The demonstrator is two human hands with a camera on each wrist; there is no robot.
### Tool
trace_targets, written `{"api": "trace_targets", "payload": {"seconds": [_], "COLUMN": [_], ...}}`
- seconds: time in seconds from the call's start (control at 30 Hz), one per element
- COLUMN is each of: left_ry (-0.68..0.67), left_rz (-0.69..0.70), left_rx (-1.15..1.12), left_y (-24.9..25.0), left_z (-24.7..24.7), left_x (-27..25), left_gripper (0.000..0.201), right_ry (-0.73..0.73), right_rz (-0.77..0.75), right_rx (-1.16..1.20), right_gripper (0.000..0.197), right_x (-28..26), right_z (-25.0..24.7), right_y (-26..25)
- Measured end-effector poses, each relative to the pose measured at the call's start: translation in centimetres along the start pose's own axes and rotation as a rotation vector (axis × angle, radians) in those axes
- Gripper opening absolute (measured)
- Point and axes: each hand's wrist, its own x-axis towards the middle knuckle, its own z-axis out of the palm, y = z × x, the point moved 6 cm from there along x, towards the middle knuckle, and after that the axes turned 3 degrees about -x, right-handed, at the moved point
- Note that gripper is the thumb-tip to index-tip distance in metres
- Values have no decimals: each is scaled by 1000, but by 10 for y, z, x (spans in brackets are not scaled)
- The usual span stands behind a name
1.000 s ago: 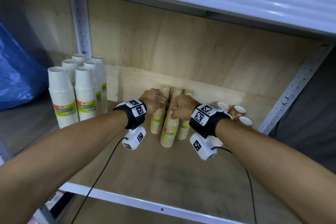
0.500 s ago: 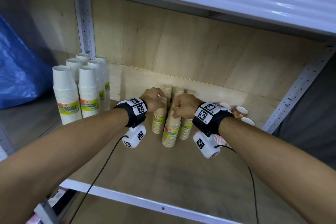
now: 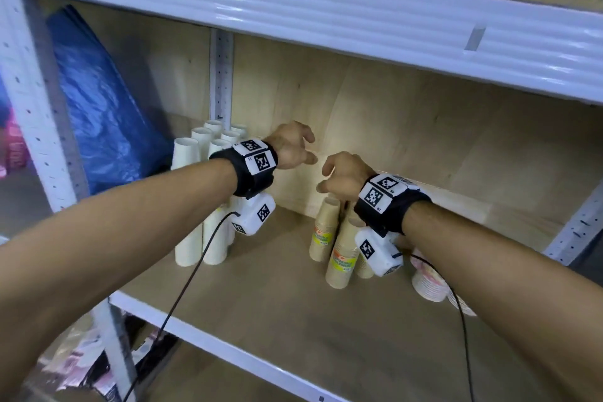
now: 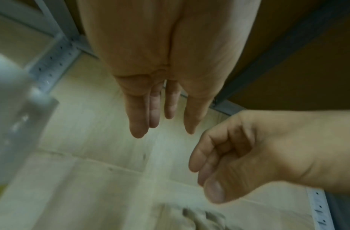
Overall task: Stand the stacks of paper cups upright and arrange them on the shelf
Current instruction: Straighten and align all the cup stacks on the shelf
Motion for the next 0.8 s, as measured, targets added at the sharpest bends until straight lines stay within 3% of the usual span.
{"api": "trace_targets", "payload": {"seconds": [0.2,0.4,0.63,0.8], "left_ry": [156,254,229,172], "left_rz": [-14,-92,-191,-270], "left_rx": [37,78,248,225], "left_y": [-1,-30,-78,-111], "left_z": [-86,-142,-163,-158], "left_x": [-22,-52,-88,-103], "left_gripper": [50,45,46,53], "right_ry": [43,90,28,8], "right_rz": [-164,-289,-331,-320], "right_rx": [45,106,159,177], "right_gripper": [26,32,43,30], "right_x": [10,13,19,26], "right_z": [-3,3,23,43], "right_y": [-63,-122,-155,-167]}}
